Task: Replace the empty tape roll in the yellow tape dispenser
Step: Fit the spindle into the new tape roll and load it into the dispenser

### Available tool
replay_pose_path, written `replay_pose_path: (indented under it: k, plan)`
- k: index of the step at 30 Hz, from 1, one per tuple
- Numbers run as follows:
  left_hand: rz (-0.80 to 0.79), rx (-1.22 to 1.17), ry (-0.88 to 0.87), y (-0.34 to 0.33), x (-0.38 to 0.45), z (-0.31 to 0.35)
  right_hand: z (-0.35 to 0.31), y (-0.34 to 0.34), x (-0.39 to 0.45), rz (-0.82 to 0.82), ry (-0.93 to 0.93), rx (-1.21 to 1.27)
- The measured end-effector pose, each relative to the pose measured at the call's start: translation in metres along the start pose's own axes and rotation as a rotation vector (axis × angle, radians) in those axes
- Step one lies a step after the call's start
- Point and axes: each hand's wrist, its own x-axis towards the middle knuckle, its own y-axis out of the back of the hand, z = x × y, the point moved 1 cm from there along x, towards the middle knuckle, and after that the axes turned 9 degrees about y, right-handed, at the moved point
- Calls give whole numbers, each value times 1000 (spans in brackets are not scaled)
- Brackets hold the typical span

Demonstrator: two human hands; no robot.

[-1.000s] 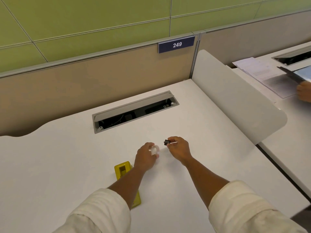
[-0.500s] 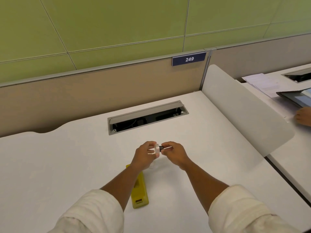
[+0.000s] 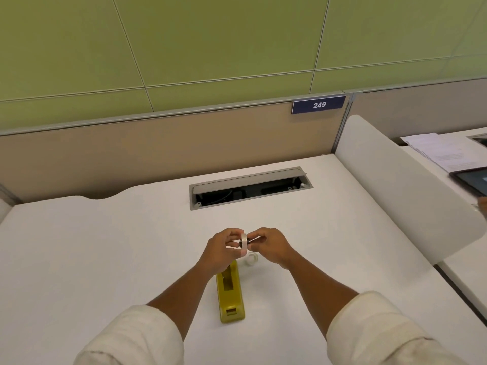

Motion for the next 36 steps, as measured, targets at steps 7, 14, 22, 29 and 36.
replay_pose_path:
  k: [7,14,22,29,36]
  plan:
    - [38,59,12,17,-14,-21,-7,-25,3,-110,3,-115]
    - [49,152,8,27,-27,-48,-7,-46,-1,-194,45,-238]
    - [101,213,23,24,-36,-71,-3,-59,-5,-267,111,-332]
    - [124,290,23,16,-35,-76,3,-62,-7,-265,141,-448]
    - [163,336,18,12,-29,-85,9,-68,-6,-235,174,-540]
